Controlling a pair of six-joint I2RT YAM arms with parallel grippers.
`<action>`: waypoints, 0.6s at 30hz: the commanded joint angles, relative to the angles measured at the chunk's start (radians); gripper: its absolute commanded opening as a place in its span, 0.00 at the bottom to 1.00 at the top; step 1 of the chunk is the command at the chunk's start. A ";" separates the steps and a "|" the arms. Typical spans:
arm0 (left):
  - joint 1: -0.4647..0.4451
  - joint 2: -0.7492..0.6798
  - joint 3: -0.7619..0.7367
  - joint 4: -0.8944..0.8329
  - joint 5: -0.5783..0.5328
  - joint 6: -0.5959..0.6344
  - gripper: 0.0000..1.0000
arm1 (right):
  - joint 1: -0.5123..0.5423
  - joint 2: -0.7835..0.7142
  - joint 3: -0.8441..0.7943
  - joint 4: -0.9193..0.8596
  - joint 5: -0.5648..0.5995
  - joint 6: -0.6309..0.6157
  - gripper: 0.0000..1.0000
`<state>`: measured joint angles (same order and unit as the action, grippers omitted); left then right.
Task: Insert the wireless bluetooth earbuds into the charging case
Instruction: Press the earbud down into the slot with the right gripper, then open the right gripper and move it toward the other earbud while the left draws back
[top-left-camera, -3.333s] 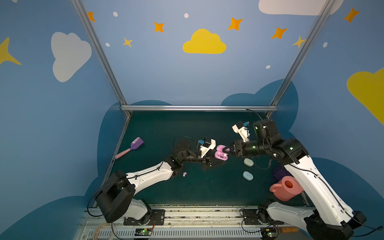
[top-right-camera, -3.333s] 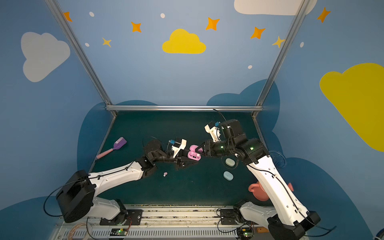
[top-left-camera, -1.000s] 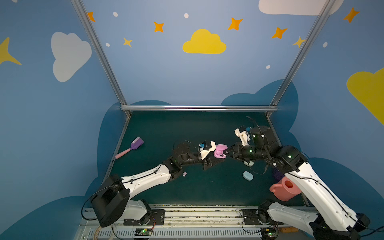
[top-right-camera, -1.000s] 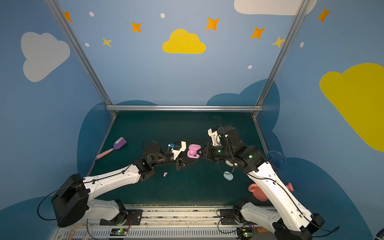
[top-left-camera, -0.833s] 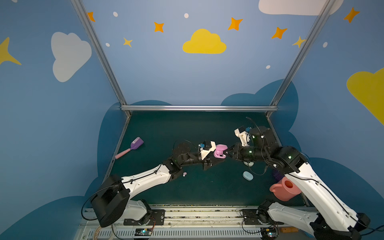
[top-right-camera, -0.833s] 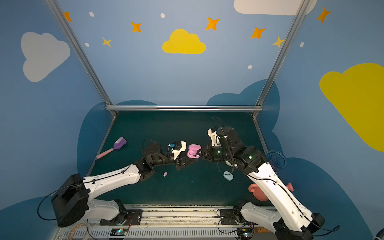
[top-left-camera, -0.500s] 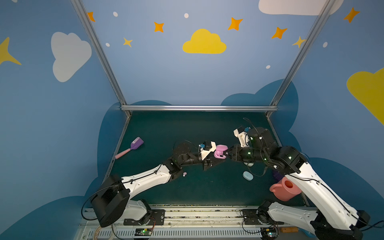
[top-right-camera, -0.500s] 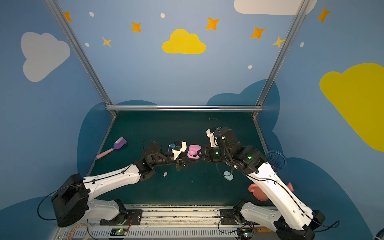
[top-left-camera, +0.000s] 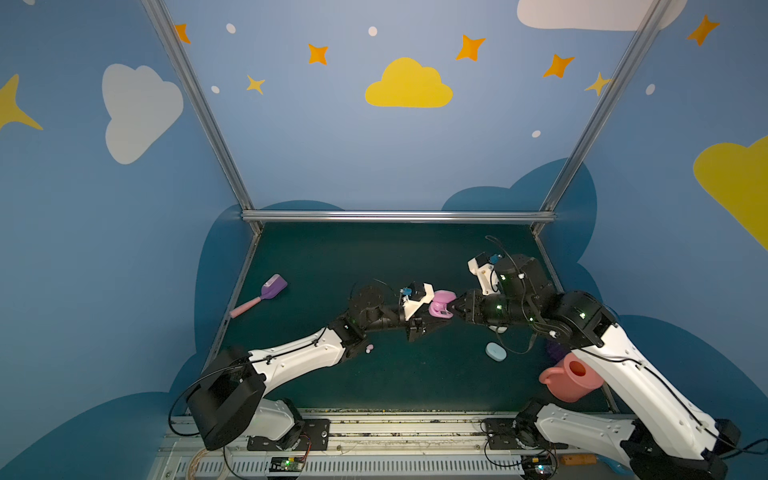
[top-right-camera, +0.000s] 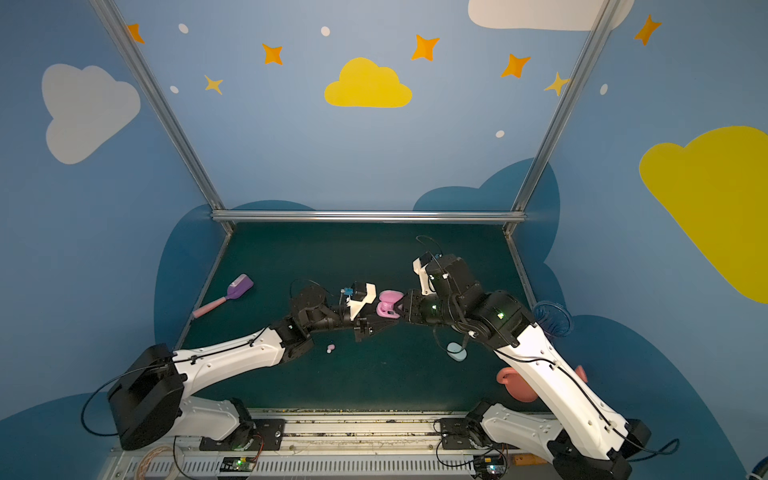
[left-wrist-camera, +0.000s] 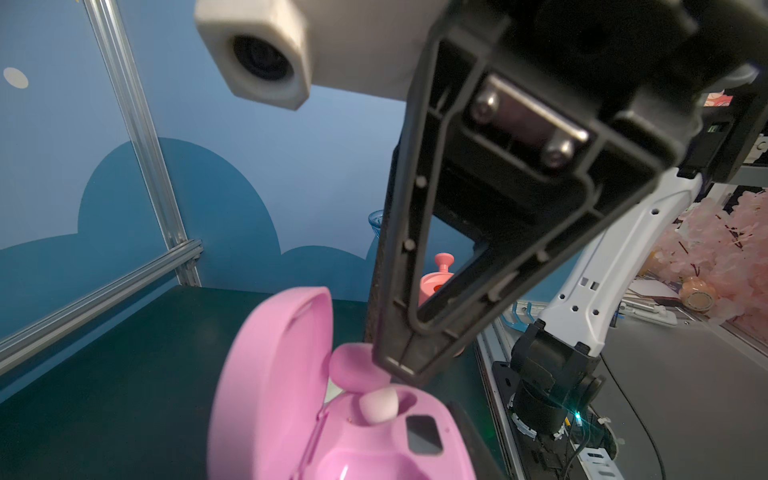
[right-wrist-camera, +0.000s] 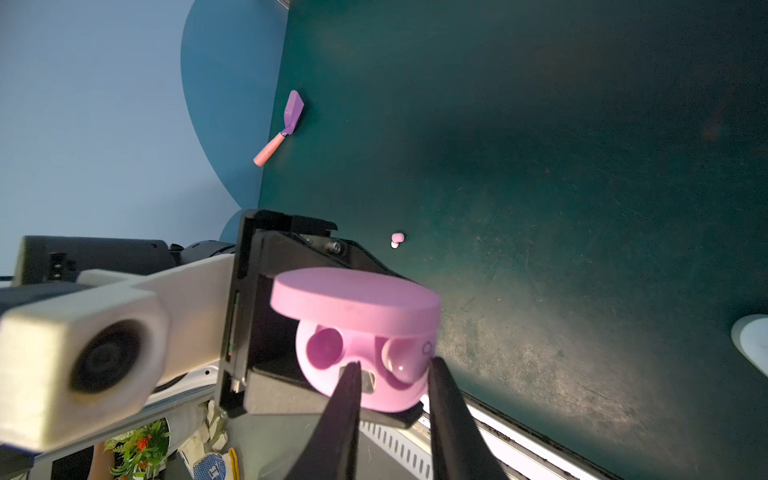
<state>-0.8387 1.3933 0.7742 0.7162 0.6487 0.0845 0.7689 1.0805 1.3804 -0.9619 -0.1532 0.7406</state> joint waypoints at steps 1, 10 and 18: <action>-0.005 0.008 0.022 0.034 0.008 -0.010 0.09 | 0.007 -0.001 0.026 -0.012 0.005 0.006 0.26; -0.004 -0.005 0.019 0.035 0.009 -0.008 0.09 | 0.008 0.002 0.014 0.000 0.000 0.004 0.25; -0.006 -0.010 0.016 0.043 0.031 -0.016 0.09 | 0.010 0.029 0.034 -0.007 0.003 -0.024 0.27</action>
<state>-0.8410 1.3945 0.7742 0.7219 0.6563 0.0727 0.7742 1.0981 1.3830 -0.9623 -0.1558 0.7368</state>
